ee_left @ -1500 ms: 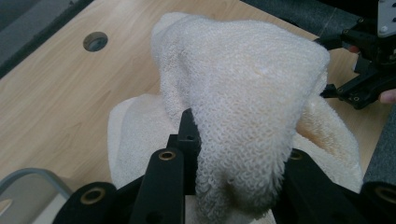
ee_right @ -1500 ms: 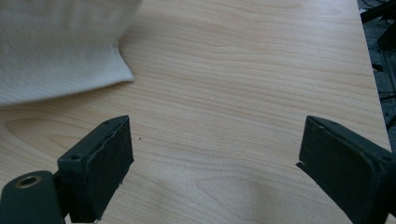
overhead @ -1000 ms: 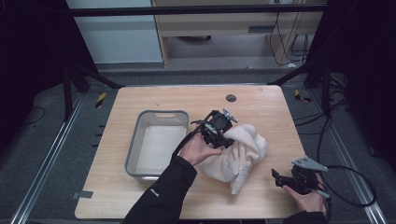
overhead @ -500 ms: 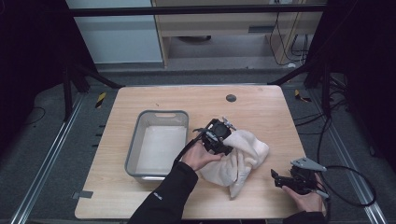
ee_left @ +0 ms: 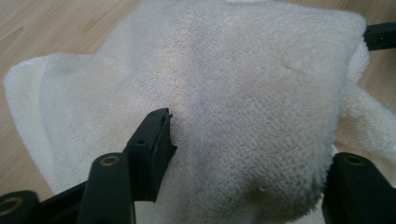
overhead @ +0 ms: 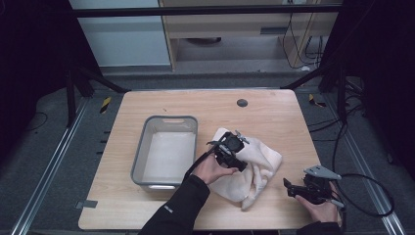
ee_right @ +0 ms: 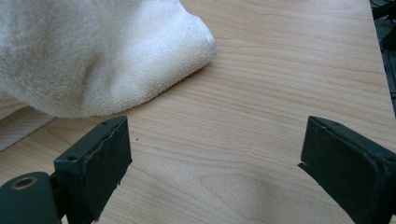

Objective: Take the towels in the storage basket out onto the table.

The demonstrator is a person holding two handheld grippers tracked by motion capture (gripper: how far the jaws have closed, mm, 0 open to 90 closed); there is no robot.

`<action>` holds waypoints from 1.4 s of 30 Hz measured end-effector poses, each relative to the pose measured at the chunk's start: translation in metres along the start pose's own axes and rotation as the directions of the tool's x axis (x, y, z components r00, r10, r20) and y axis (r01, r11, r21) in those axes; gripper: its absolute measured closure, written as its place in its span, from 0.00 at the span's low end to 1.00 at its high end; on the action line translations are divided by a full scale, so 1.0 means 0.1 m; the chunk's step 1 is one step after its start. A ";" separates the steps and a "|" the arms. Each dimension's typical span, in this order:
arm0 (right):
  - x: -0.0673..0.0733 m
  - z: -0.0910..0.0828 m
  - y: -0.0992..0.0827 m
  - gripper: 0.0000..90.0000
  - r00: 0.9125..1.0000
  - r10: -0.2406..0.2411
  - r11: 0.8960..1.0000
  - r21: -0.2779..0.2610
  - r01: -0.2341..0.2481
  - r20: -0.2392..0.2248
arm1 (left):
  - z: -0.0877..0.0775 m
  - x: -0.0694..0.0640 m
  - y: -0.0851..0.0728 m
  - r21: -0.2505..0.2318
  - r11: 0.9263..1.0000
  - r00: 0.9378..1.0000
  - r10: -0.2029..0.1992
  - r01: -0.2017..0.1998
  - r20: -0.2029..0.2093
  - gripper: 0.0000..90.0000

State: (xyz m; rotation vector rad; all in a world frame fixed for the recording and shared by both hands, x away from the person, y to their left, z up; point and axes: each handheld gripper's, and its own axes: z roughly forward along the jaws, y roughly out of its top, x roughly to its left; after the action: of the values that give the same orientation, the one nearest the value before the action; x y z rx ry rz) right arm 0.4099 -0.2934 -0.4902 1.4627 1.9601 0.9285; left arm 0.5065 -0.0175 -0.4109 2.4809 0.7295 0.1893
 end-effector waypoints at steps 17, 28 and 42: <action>-0.01 0.00 0.00 0.08 1.000 0.008 1.000 0.001 -0.008 0.000 | -0.10 -0.06 -0.09 -0.061 0.998 1.000 0.026 -0.025 0.002 0.16; -0.01 -0.01 0.00 0.07 1.000 0.021 1.000 -0.002 -0.021 0.000 | -0.53 -0.03 -0.19 -0.161 0.987 1.000 0.019 -0.017 0.012 0.12; 0.00 0.00 0.00 0.07 1.000 0.027 1.000 -0.005 -0.027 -0.002 | -1.00 0.18 -0.60 -0.309 0.950 0.997 -0.061 0.047 -0.038 0.13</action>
State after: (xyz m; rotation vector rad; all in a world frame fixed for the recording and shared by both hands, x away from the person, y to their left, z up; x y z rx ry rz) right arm 0.4093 -0.2932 -0.4902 1.4892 1.9424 0.9464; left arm 0.4666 0.0810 -0.3591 2.1639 0.7261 0.3169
